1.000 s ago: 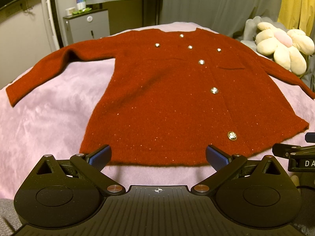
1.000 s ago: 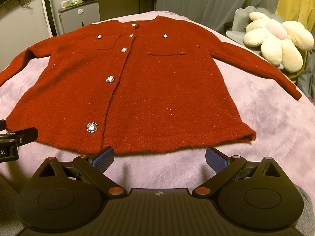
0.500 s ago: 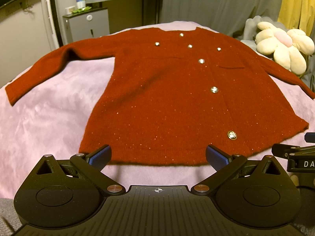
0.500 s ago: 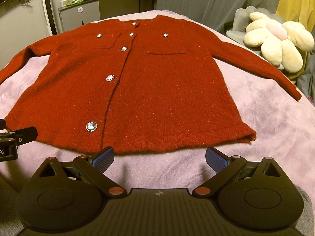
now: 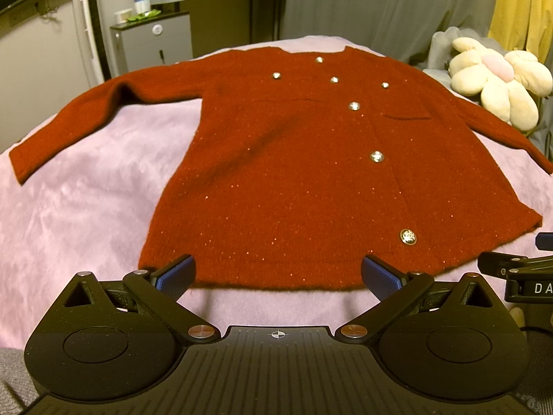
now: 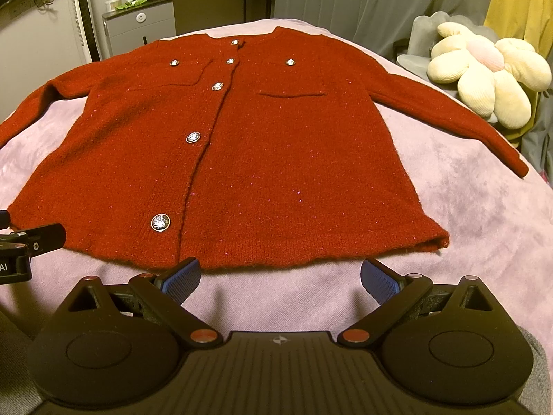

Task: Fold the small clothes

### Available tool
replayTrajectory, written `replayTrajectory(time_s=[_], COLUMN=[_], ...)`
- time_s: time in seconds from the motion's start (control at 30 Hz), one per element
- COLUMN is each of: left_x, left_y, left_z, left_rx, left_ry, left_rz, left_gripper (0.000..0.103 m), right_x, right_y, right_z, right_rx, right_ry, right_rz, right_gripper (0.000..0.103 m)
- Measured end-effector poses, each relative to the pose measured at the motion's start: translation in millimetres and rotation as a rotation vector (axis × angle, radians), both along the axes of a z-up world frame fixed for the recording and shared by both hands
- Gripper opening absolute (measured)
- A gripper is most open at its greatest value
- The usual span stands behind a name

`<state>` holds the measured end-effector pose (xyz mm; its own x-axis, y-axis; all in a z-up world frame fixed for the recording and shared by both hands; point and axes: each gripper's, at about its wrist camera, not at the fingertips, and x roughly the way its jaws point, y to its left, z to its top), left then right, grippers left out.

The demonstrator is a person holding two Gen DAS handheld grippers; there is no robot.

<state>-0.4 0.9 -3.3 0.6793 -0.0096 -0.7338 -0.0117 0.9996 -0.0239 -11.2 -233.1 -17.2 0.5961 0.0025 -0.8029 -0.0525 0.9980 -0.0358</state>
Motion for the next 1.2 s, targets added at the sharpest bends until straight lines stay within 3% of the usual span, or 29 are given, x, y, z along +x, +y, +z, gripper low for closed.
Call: replayTrajectory(time_s=[1.2], left_x=[-0.9], left_y=[1.1], left_z=[-1.3], left_rx=[-0.010], left_ry=[0.010], left_rz=[0.003], left_gripper=[0.103], right_x=[-0.1], right_y=[-0.4], right_z=[-0.4], right_rx=[0.001], right_ry=[0.001], right_rz=[-0.004], right_gripper=[0.099])
